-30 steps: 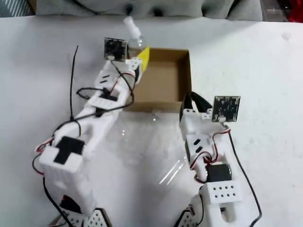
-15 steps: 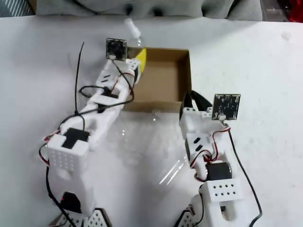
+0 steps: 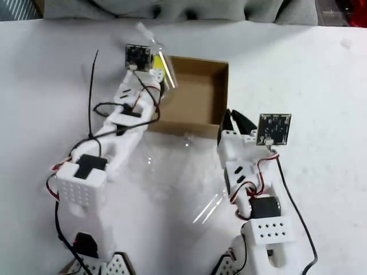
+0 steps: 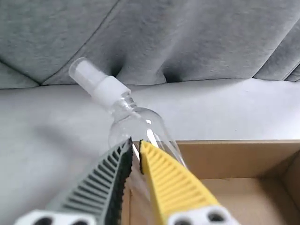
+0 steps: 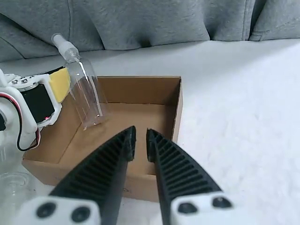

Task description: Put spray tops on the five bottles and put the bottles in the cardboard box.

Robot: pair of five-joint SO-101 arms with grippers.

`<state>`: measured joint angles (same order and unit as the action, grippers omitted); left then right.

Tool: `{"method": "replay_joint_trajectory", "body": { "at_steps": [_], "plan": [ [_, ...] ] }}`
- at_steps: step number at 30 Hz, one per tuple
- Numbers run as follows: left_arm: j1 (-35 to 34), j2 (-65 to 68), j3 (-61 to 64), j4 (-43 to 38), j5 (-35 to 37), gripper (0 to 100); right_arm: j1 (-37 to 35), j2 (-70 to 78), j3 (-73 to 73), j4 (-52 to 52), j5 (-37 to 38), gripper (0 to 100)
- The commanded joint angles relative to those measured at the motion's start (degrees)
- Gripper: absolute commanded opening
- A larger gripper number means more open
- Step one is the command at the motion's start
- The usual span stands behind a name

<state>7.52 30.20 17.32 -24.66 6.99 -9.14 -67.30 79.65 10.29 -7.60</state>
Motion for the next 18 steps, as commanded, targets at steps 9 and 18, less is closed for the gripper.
{"method": "replay_joint_trajectory", "body": {
  "at_steps": [9,18],
  "plan": [
    [-0.4,-0.7,-2.1,0.1,-0.6,2,0.2,0.0,-3.3,-1.0,-0.6,1.5],
    [-0.4,-1.4,-0.3,0.1,-0.6,2,0.2,-0.1,-3.3,-1.0,-0.5,1.5]
  ]
}}
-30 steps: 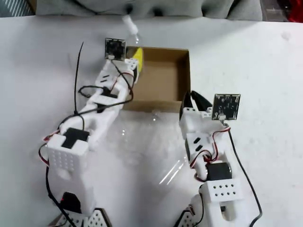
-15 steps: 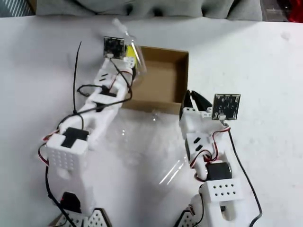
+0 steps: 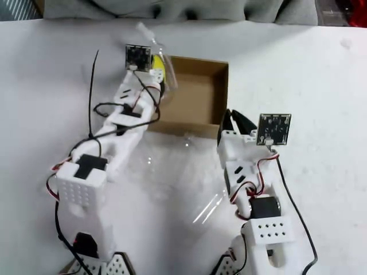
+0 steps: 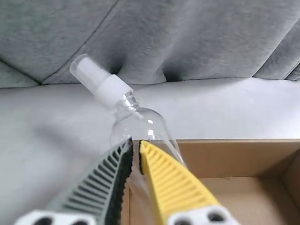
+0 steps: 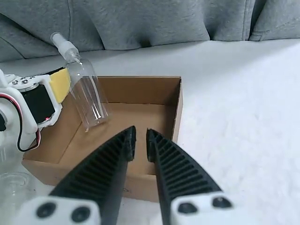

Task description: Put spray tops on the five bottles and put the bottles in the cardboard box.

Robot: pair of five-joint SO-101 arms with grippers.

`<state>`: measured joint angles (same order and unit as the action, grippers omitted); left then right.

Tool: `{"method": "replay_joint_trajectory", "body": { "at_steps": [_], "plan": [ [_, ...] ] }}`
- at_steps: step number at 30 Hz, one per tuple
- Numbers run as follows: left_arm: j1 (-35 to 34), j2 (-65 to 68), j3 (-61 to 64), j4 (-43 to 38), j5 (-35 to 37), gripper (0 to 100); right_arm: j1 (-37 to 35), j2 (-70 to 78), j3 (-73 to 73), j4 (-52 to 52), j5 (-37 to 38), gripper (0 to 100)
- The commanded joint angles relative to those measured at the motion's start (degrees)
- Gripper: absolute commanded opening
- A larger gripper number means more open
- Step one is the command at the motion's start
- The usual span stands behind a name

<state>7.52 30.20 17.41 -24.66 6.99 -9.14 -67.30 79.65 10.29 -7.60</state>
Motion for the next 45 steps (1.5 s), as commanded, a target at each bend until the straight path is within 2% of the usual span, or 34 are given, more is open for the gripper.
{"method": "replay_joint_trajectory", "body": {
  "at_steps": [1,38,45],
  "plan": [
    [-0.4,-1.4,-0.3,0.1,-0.6,2,0.2,-0.1,-3.3,-1.0,-0.5,1.5],
    [-1.2,-1.6,-0.3,0.4,-0.5,2,0.2,-0.2,-3.3,-1.3,-0.4,1.5],
    [-1.1,-8.8,5.7,0.4,-0.3,2,0.2,0.0,-3.3,-1.4,-0.4,1.5]
  ]
}}
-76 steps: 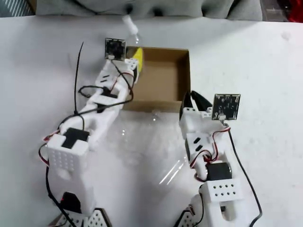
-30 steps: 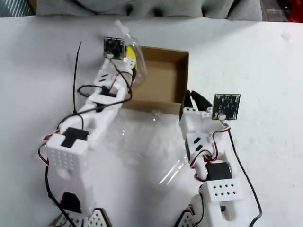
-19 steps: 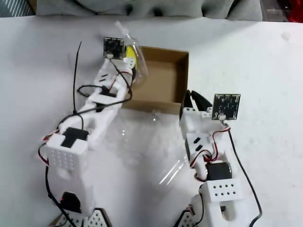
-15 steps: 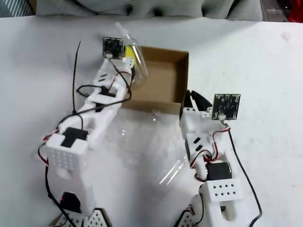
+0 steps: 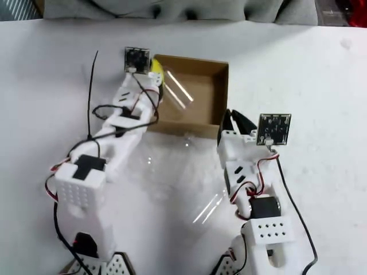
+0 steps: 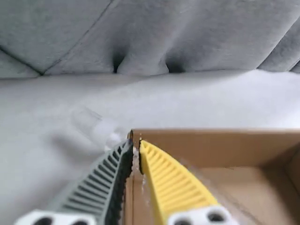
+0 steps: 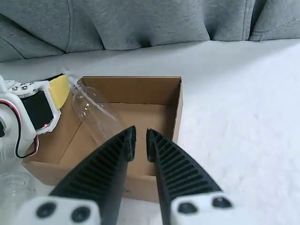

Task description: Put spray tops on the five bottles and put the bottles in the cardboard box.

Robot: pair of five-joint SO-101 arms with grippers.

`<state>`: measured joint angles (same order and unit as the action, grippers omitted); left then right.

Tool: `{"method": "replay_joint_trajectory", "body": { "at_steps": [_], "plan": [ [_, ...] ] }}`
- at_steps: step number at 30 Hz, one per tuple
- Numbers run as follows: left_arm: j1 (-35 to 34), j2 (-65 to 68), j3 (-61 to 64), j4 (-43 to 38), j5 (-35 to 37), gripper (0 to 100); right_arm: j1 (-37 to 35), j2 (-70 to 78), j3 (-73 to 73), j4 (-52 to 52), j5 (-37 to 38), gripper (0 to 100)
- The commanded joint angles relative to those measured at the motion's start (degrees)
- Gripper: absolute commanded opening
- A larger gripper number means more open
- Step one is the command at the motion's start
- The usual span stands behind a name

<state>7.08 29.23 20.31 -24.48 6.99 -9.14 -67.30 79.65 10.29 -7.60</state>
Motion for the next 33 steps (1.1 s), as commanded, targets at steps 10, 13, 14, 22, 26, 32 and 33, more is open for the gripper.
{"method": "replay_joint_trajectory", "body": {
  "at_steps": [10,13,14,22,26,32,33],
  "plan": [
    [-2.3,-24.0,11.9,5.7,0.0,2,0.2,0.1,-3.3,-1.4,-0.4,1.5],
    [-5.1,-28.2,7.9,17.1,3.1,2,0.2,0.2,-3.3,-1.2,-0.4,1.5],
    [-6.1,-28.6,5.5,21.6,5.8,2,0.2,0.2,-3.3,-1.1,-0.4,1.5],
    [-11.4,-18.4,-14.5,41.1,17.8,2,0.1,0.3,-3.3,-0.9,-0.3,1.5],
    [-12.5,-10.1,-21.9,41.0,25.1,2,-1.3,0.3,-2.9,-0.8,-0.2,1.5],
    [-14.2,2.4,-37.5,46.2,30.1,10,-3.9,0.3,-3.2,1.9,-0.2,1.5],
    [-14.2,3.9,-40.4,48.5,30.1,14,-4.1,0.3,-3.2,1.9,-0.2,1.5]
  ]
}}
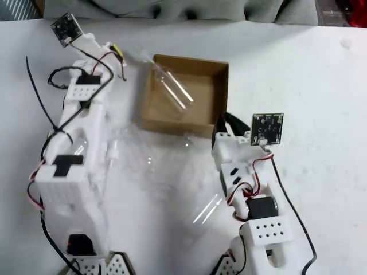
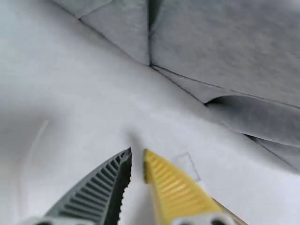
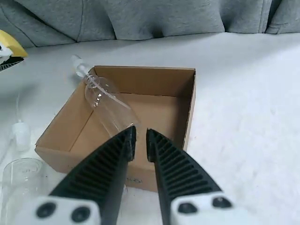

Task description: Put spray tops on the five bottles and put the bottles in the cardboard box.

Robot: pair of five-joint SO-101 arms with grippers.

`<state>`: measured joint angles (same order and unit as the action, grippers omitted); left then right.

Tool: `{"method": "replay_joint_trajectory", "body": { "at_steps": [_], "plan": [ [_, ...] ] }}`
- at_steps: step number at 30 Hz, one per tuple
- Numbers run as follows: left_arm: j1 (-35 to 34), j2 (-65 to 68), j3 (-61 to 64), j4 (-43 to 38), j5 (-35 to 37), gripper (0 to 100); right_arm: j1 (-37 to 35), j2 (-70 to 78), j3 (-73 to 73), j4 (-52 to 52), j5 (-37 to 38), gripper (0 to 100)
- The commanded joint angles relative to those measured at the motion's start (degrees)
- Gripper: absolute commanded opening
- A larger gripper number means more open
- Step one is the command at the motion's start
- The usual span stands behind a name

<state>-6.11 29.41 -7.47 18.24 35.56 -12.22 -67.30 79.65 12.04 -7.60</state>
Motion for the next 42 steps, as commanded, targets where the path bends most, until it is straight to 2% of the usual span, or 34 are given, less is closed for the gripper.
{"method": "replay_joint_trajectory", "body": {
  "at_steps": [1,4,10,15,17,25,42],
  "plan": [
    [-0.9,5.2,-15.2,8.4,1.6,17,-1.0,0.3,-3.1,0.1,-0.2,1.5],
    [-0.7,8.9,-22.9,14.9,5.2,23,-1.0,0.3,-3.1,0.1,-0.2,1.5],
    [1.7,14.5,-34.2,22.0,13.5,24,-1.0,0.3,-3.1,0.1,-0.2,1.5],
    [4.0,17.9,-39.6,28.7,15.3,39,-1.0,0.3,-3.1,0.1,-0.2,1.5],
    [4.9,19.1,-40.9,30.9,15.3,42,-1.0,0.3,-3.1,0.1,-0.2,1.5],
    [6.0,23.8,-45.8,34.1,19.1,32,-1.0,0.3,-3.2,0.1,-0.2,1.5],
    [5.7,35.3,-58.8,34.1,19.2,32,-1.0,0.3,-3.2,0.2,-0.2,1.5]
  ]
}}
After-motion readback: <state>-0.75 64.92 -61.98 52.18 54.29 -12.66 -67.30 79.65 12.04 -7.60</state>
